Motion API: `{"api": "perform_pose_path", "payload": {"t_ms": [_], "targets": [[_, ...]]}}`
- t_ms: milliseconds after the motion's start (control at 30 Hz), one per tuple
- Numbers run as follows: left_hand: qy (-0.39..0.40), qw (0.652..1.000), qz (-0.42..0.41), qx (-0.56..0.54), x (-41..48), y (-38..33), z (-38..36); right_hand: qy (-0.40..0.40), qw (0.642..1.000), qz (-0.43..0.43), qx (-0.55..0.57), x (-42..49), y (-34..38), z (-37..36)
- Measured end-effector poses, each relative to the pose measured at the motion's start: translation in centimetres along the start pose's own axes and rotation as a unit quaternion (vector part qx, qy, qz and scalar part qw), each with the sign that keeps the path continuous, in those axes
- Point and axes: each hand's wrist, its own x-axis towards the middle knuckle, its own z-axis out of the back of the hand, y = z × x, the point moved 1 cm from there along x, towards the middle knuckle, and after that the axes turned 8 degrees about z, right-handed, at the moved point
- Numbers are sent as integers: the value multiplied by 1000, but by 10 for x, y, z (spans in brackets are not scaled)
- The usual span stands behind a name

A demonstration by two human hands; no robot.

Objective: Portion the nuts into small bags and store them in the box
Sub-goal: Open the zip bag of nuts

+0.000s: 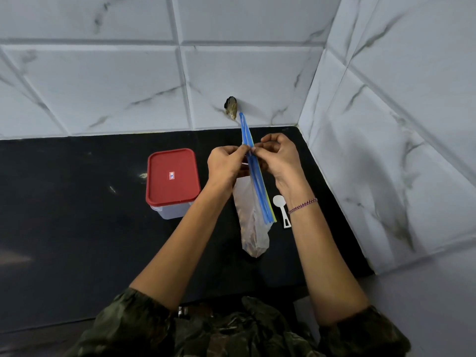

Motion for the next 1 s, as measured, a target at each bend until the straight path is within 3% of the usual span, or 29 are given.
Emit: {"api": "perform_pose_path", "payload": {"t_ms": [233, 400, 500, 633, 700, 800, 900, 1000], "targets": [[-24, 996, -10, 86, -5, 20, -1, 23, 997, -16, -78, -12, -11, 3], [-25, 997, -19, 64, -8, 22, -2, 65, 988, 44, -130, -13, -10, 3], [-39, 997, 5, 64, -8, 24, 1, 78, 989, 9, -127, -9, -12, 8], [-49, 996, 70, 19, -8, 23, 8, 83, 990, -104, -52, -3, -18, 13], [-46, 995, 76, 41, -6, 24, 11, 79, 990, -112, -46, 0, -21, 16], [-84, 983, -1, 163, 2, 26, 10, 99, 990, -55, -79, 1, -20, 17], [-158, 913, -169, 336, 11, 19, 6, 118, 981, 37, -153, 6, -14, 9], [-132, 898, -213, 363, 26, 4, 4, 122, 948, 138, -259, 16, -15, 0]]}}
